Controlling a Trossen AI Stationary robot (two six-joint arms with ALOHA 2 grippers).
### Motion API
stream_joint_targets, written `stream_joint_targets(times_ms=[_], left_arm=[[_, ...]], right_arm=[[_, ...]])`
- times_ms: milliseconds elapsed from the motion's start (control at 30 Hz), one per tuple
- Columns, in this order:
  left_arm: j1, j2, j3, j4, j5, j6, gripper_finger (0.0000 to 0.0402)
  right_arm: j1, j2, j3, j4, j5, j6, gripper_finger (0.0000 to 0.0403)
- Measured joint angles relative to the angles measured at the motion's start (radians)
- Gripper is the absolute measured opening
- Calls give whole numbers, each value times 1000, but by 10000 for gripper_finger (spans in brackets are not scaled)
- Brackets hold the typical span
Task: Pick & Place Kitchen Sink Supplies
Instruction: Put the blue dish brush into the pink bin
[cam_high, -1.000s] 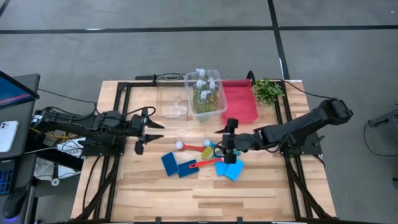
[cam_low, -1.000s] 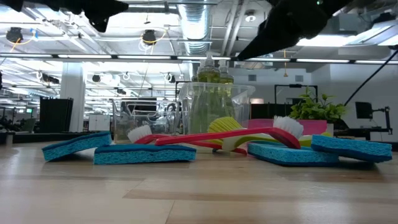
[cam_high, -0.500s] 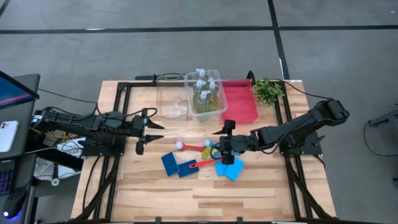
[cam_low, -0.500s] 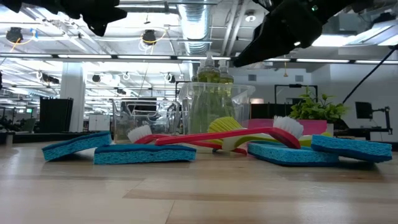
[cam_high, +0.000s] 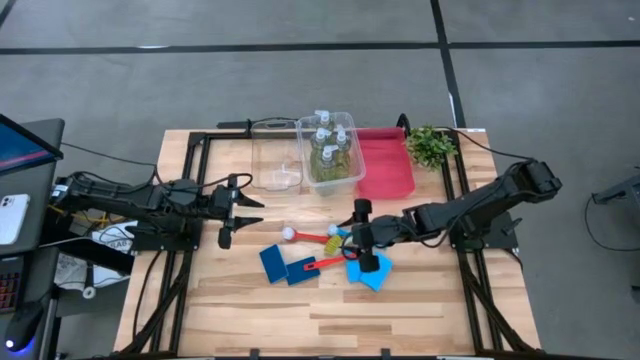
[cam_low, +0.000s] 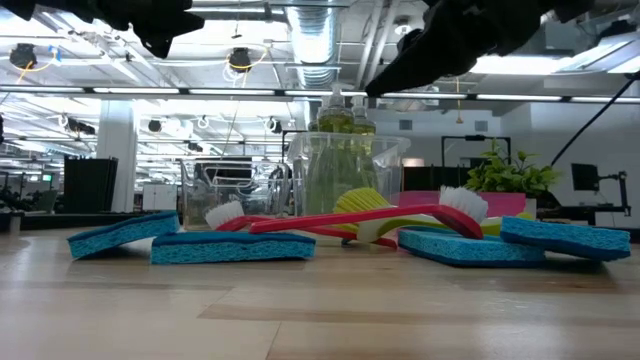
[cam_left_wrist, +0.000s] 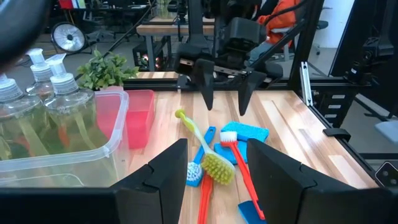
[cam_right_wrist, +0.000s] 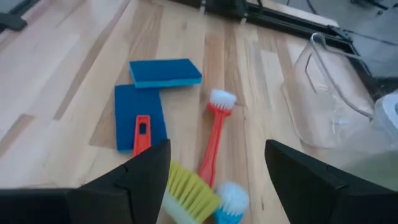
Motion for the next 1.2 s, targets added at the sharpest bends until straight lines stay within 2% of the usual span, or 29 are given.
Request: stream_joint_targets(times_ms=[300,600,833,1200], left_arm=[[0,0,0,0,0,0,167],[0,0,0,0,0,0,167],[0,0,0,0,0,-3,167],[0,0,0,2,0,-3,167]], right_arm=[[-44,0,0,-2,-230,-13,255],[-82,0,0,1,-215,0,255],[-86,0,0,62,-122,0,255],[-85,43,0,157,-116,-76,255]])
